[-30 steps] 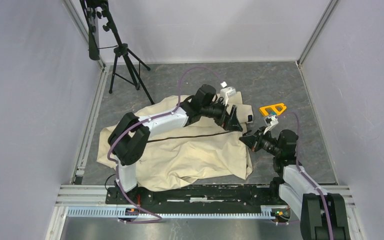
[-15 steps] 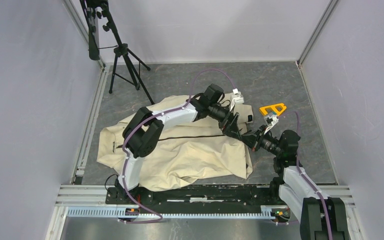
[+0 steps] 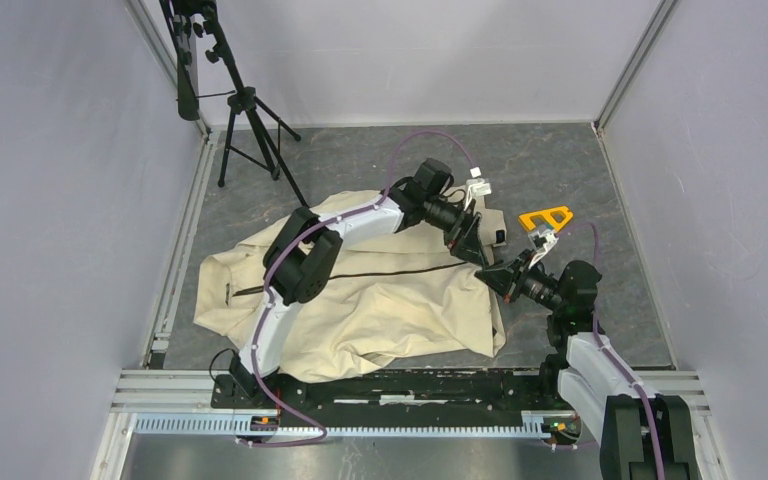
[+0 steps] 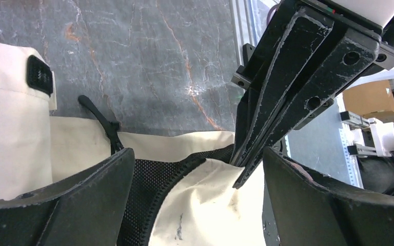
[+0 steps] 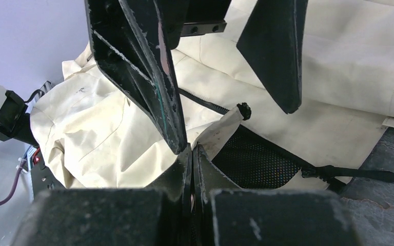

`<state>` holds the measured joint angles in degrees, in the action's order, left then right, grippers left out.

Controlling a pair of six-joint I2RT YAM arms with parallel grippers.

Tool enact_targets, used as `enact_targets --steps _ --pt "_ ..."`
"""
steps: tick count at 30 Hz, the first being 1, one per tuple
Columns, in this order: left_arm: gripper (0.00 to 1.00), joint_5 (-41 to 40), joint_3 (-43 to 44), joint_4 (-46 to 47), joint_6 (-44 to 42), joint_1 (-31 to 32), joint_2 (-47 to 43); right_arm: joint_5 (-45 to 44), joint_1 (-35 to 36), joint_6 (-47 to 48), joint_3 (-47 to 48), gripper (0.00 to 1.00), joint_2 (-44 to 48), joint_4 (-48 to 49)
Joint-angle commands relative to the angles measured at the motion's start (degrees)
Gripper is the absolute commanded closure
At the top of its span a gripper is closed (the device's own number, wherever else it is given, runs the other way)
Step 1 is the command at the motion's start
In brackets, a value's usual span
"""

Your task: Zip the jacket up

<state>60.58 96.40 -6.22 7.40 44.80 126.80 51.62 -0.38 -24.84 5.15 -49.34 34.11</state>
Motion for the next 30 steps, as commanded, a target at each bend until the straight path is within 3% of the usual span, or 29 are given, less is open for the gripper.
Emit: enact_targets --steps 1,9,14,22,30 --pt "0.0 5.1 2.8 1.9 2.5 0.9 1.9 1.0 0.2 -0.7 -0.9 1.0 -0.3 4.2" --pt "0.01 5.5 1.2 -2.7 -1.4 1.3 0.1 0.1 0.1 -1.2 -1.5 1.0 -1.1 5.1" --pt "0.26 4.9 -4.0 -3.6 -3.0 0.1 -3.1 -1.4 0.1 0.5 -0.9 1.0 -0.2 1.9" --pt "0.39 3.8 -8.3 -0.4 -1.2 -1.6 -5.8 -2.7 0.1 0.7 -2.4 1.0 -0.3 -0.2" --pt "0.53 4.6 -11.4 8.8 5.0 -1.6 -6.8 -3.5 0.1 0.4 -3.6 1.0 -0.8 0.1"
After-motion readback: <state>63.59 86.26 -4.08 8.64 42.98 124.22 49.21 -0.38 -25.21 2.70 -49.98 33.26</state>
